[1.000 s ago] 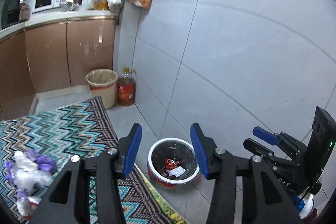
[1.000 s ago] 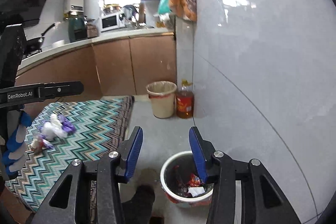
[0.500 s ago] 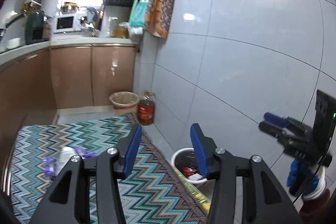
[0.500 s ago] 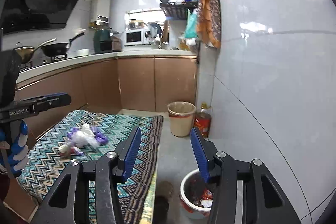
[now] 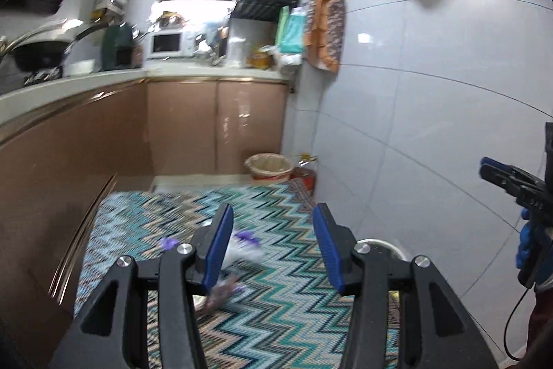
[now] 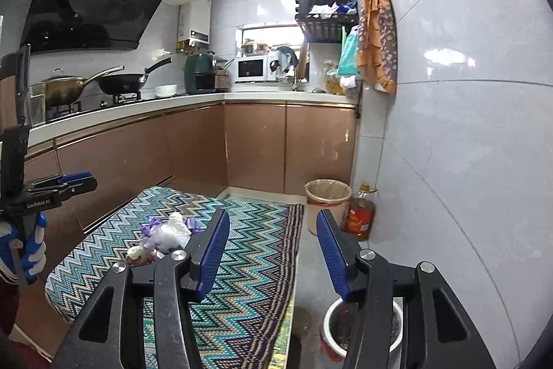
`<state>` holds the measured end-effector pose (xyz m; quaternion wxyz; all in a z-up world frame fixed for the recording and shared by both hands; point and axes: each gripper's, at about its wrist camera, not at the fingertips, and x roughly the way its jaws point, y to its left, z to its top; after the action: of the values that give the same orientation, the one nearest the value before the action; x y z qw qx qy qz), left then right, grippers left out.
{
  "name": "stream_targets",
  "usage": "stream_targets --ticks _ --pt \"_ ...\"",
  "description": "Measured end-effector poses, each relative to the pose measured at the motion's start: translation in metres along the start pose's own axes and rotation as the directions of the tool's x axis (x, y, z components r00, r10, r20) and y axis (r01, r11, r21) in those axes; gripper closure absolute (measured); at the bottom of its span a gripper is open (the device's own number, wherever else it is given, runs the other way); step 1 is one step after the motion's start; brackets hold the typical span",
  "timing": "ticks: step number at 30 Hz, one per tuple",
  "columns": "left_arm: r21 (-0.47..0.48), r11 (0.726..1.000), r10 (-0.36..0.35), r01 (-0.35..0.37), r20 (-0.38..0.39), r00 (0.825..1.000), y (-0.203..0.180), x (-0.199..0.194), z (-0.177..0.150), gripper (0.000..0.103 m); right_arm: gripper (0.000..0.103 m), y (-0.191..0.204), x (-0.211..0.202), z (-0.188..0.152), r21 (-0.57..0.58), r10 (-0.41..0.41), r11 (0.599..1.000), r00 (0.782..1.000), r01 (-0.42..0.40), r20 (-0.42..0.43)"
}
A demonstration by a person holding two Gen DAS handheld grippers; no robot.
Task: Collect trash
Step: 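Move both tools back from the bin toward the remaining trash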
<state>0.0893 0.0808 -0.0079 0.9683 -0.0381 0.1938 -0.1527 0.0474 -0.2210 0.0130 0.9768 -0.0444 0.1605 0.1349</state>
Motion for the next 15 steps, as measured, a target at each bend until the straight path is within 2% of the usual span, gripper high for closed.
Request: stream_targets --ticks 8,15 --pt "-0.079 0.994 0.074 -0.08 -0.079 0.994 0.055 0.014 -0.033 0.057 0.053 0.01 0.034 -0.007 0.004 0.05 0.999 0.996 -0.05 -0.068" --pt "-0.058 0.994 0.083 -0.094 -0.169 0.982 0.069 0.041 -0.071 0.057 0.053 0.024 0.081 -0.016 0.007 0.118 0.993 0.982 -0.119 -0.147"
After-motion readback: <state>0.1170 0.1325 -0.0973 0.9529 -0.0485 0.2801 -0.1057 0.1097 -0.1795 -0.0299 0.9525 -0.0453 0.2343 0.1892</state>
